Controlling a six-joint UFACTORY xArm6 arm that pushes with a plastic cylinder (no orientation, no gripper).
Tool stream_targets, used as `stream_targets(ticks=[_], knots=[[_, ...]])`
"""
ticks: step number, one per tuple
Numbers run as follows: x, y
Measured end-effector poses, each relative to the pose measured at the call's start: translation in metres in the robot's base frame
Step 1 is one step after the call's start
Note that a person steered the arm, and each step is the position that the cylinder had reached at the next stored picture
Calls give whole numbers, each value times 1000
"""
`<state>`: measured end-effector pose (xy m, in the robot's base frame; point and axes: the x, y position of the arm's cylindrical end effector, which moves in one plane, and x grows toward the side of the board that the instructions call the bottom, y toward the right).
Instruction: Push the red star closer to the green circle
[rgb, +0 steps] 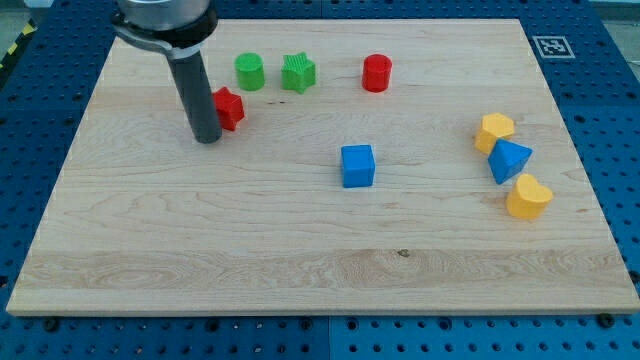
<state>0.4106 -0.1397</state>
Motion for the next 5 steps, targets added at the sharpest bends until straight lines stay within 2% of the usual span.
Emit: stream_targets(ticks=[2,3,4,5], knots=[[-35,0],[-35,-6],[-15,-2],[-13,54]])
